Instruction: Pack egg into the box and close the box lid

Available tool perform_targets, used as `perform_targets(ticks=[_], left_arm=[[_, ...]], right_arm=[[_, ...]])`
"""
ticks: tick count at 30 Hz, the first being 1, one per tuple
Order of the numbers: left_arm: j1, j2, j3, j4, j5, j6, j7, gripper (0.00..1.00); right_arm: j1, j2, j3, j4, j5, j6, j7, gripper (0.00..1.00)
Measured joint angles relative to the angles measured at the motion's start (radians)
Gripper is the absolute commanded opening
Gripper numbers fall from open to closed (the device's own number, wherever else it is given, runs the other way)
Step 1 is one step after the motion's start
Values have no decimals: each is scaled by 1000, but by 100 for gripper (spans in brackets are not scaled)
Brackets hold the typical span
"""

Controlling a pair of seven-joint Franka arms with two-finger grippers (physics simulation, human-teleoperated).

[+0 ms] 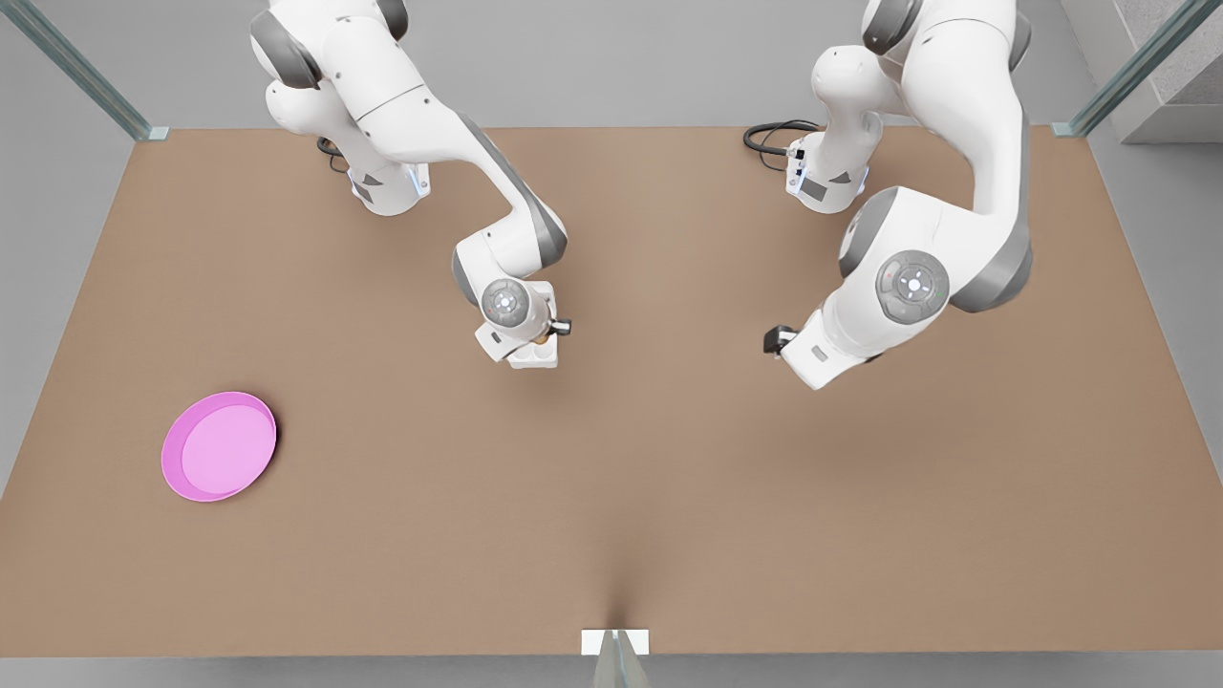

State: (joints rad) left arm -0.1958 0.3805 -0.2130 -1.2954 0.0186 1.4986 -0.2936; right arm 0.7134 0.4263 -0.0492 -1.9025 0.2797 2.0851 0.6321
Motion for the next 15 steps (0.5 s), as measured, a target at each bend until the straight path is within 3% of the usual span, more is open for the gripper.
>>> perform_targets(ticks=[3, 4, 5, 11, 13, 15], left_arm=[[-4, -1, 0, -1, 3, -2, 0, 100], [-4, 0, 0, -1, 4, -3, -1, 100], [-5, 0, 0, -1, 4, -3, -1, 100], [-15, 0, 1, -2, 5, -4, -3, 100], [-81, -9, 0, -16, 6, -4, -17, 100], [-151, -47, -2, -78, 6, -4, -39, 100]], right_arm=[[-12, -7, 0, -42, -1, 10, 15, 38], [-16, -11, 0, -53, -2, 14, 20, 84], [-18, -14, 0, -61, -7, 16, 26, 100], [-66, -51, 4, -80, -31, 22, 56, 100], [-270, -97, 83, -62, -68, 7, 53, 100], [-545, -125, 107, 77, -129, -66, 12, 100]])
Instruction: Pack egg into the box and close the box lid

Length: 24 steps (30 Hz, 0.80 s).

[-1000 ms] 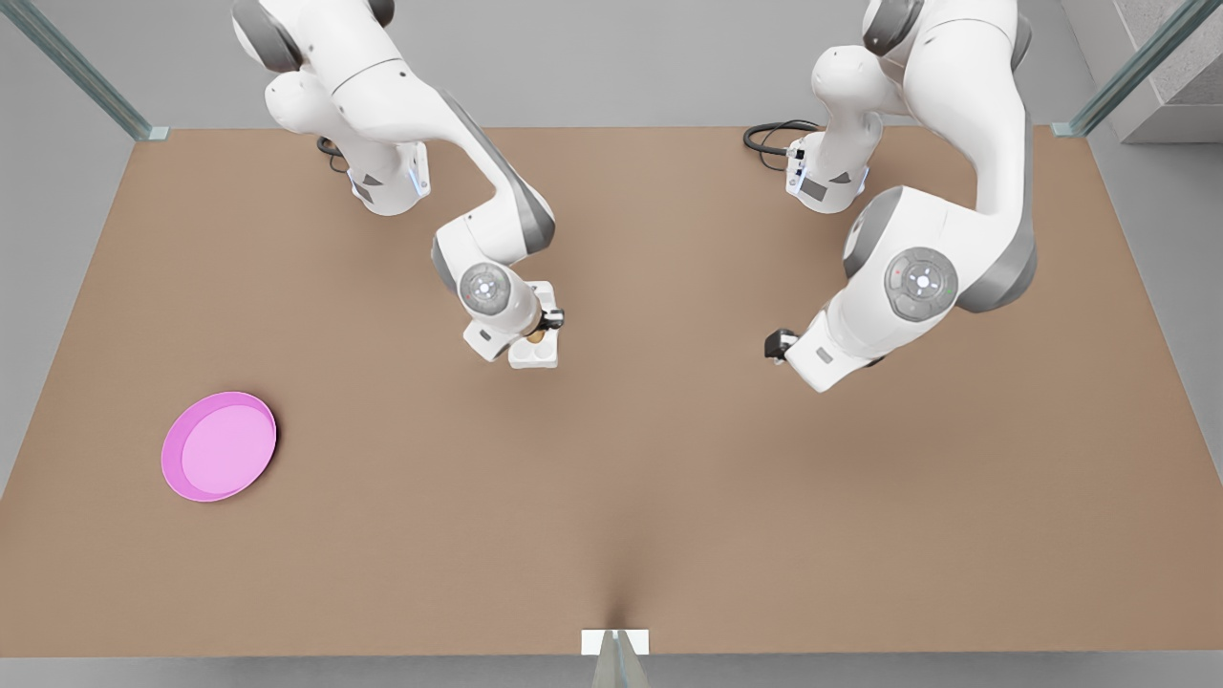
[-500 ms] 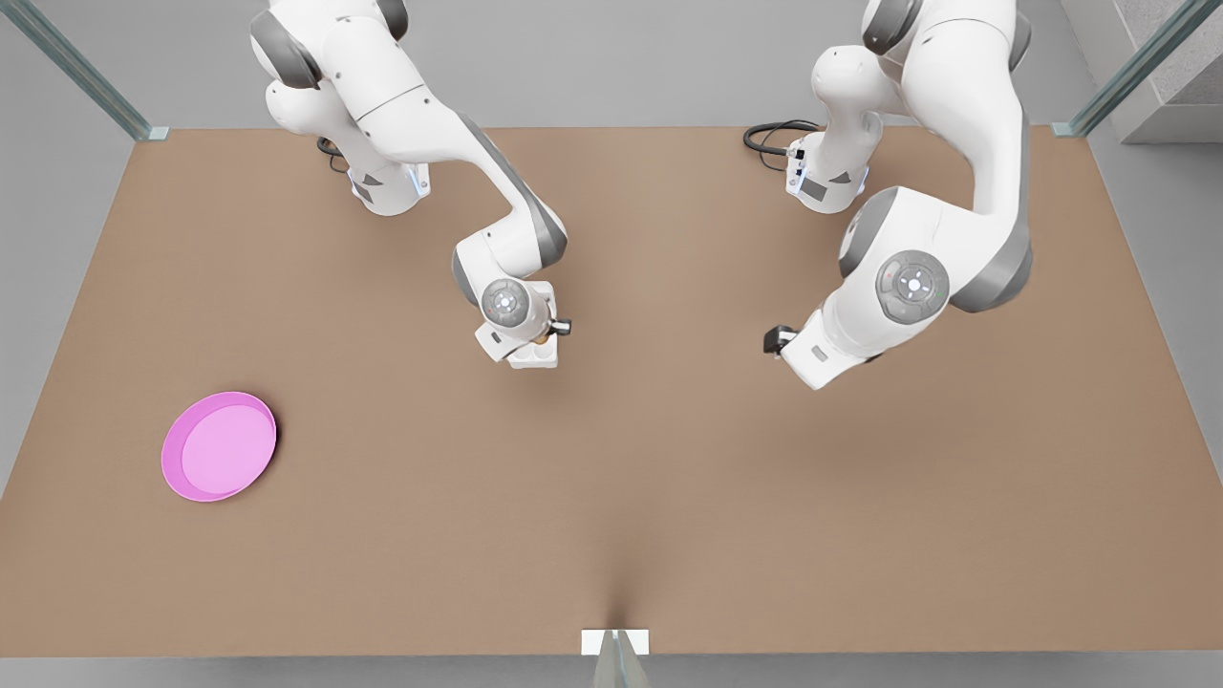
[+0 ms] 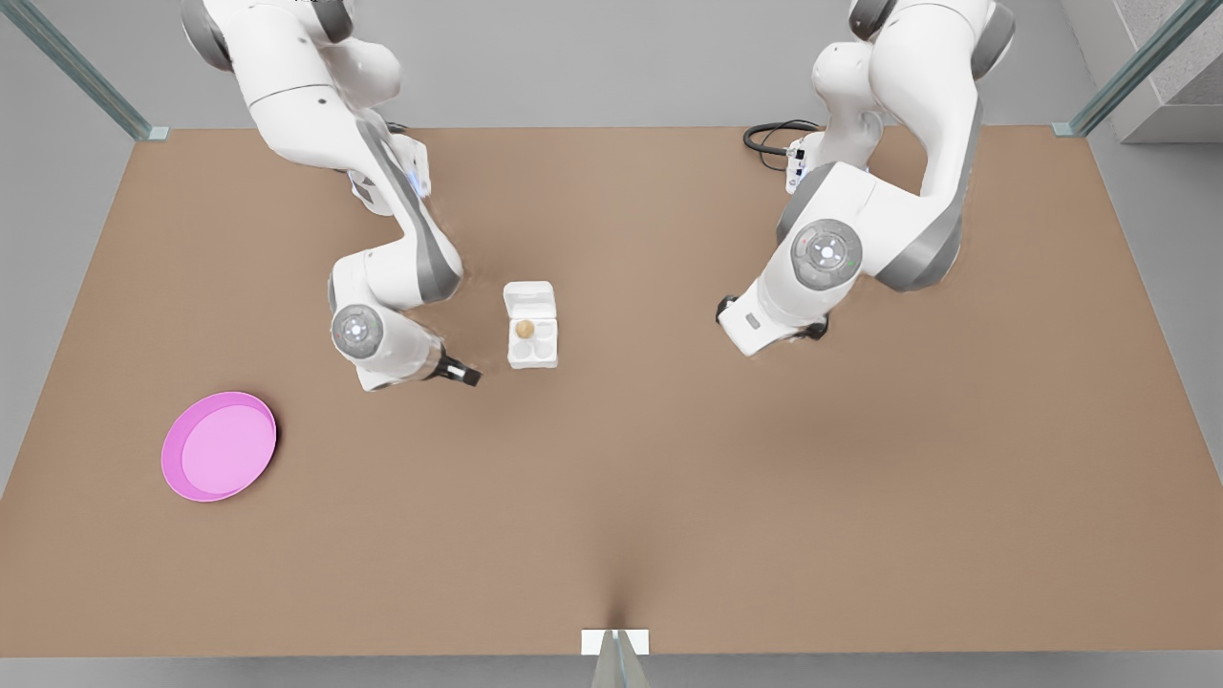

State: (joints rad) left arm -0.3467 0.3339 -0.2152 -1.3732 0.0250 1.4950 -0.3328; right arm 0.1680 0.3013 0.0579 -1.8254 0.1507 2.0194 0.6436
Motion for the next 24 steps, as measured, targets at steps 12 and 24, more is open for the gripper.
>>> perform_targets(ticks=[12, 24], left_arm=[[-328, -50, -34, -212, -5, 120, -210, 100], [-529, 83, -35, -323, 42, 338, -447, 100]], right_arm=[[-234, -98, -65, 381, -168, -374, -341, 100], [-259, -108, -37, 383, -160, -435, -523, 100]])
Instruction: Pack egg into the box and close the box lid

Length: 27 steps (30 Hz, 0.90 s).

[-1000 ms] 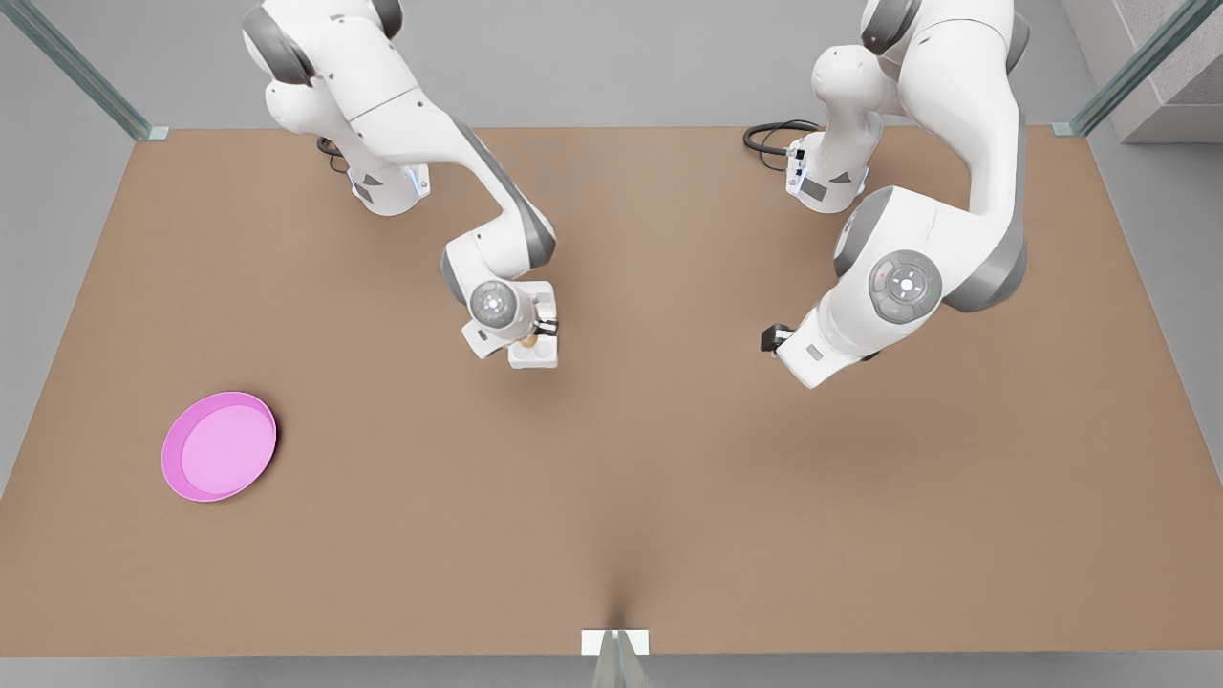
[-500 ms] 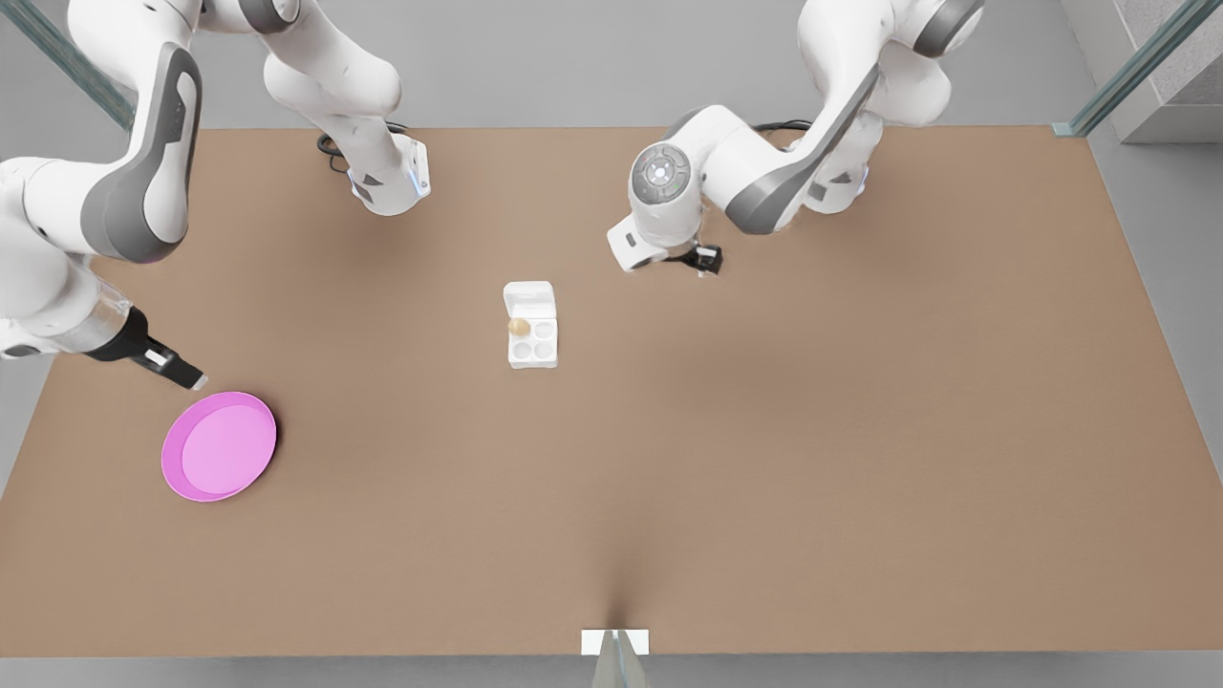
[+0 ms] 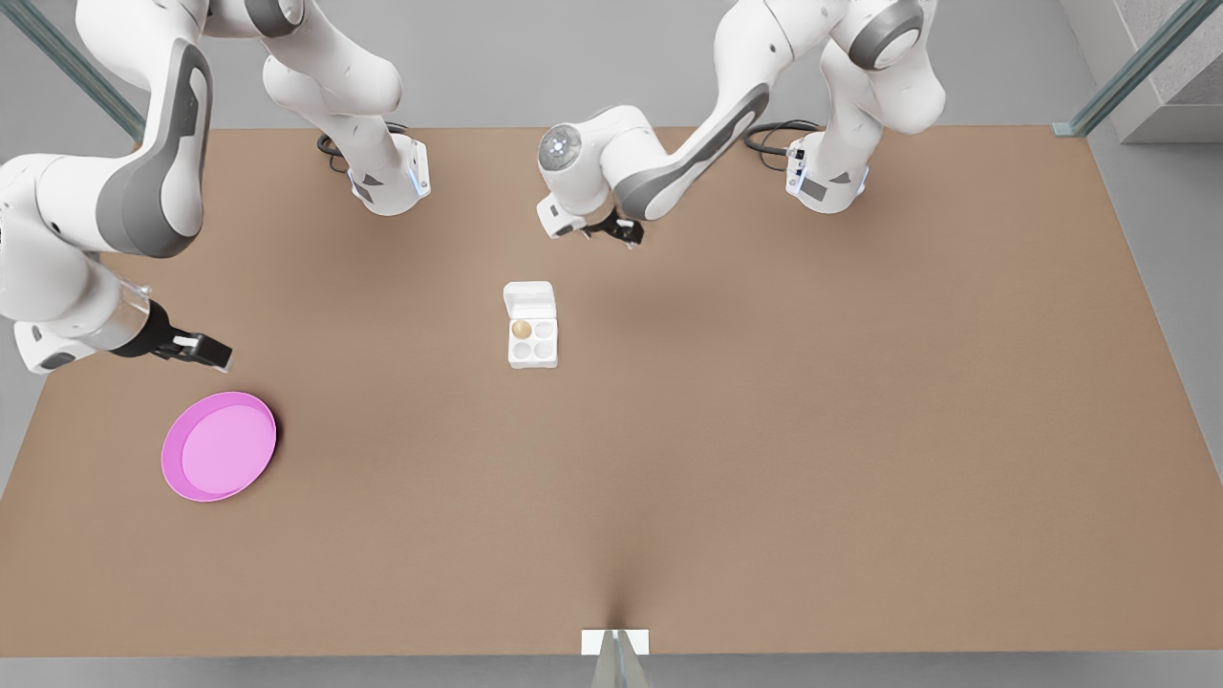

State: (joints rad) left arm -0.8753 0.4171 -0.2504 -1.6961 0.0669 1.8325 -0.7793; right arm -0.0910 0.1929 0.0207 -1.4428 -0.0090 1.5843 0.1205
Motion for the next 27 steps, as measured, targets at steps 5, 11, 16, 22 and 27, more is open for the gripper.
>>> perform_targets(ticks=[5, 11, 16, 22, 27], left_arm=[[2, 118, 10, 113, 42, 114, -85, 100], [-29, 255, 16, 184, 78, 240, -161, 100], [-29, 265, 16, 186, 95, 316, -212, 100], [50, 291, 16, 216, 160, 359, -250, 100], [213, 239, 10, 249, 176, 329, -244, 100]], right_arm=[[4, 0, 4, 0, 2, 1, -48, 100], [15, 0, 7, -3, -3, 11, -90, 100], [-1, 2, 3, -2, -9, 16, -120, 100], [-15, 0, -2, 3, -5, 16, -149, 100], [-17, 8, 4, 5, 0, 19, -166, 100]])
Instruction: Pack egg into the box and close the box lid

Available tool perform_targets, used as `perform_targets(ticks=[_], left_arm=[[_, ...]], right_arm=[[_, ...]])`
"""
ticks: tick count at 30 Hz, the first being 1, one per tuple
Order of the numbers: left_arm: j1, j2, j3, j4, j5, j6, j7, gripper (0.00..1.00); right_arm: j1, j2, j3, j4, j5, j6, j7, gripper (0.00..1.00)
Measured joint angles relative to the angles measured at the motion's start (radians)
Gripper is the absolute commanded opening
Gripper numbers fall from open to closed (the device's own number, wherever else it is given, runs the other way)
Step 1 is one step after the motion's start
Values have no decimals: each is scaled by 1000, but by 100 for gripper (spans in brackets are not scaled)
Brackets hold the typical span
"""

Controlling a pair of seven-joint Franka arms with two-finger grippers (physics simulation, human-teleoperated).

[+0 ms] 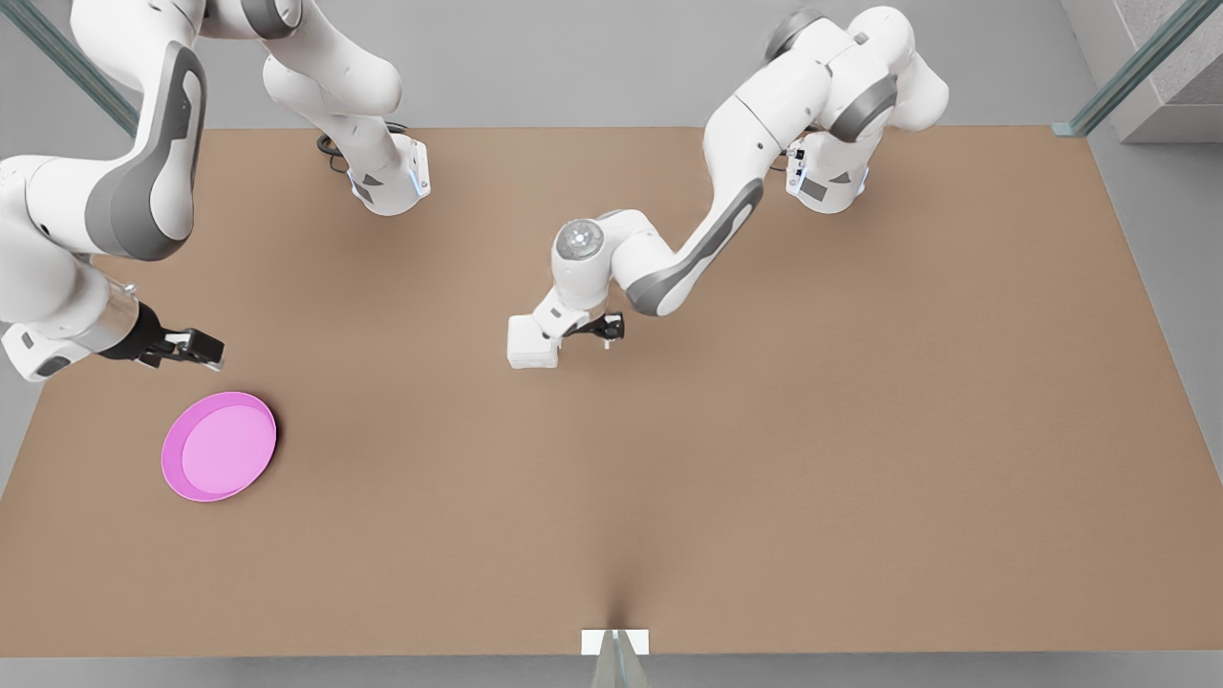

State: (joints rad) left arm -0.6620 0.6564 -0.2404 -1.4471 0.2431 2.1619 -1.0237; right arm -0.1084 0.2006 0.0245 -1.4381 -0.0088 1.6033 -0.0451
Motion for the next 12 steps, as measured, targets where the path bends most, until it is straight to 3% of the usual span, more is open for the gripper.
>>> perform_targets(ticks=[3, 5, 6, 8, 12], left_arm=[[303, -177, -6, 1, 2, -149, 57, 100], [522, -258, -4, 85, -29, -290, 144, 100], [631, -380, -5, 4, -76, -339, 183, 100], [713, -528, -6, -119, -130, -397, 257, 100], [708, -538, -7, -125, -178, -476, 382, 100]], right_arm=[[1, 7, 1, -1, 4, -1, -7, 100], [-6, 29, 1, -6, 4, -3, -11, 100], [-7, 35, 1, -6, 4, -2, -13, 100], [-1, 49, 3, 6, 3, 6, -16, 100], [6, 58, 41, 61, 17, 39, -20, 100]])
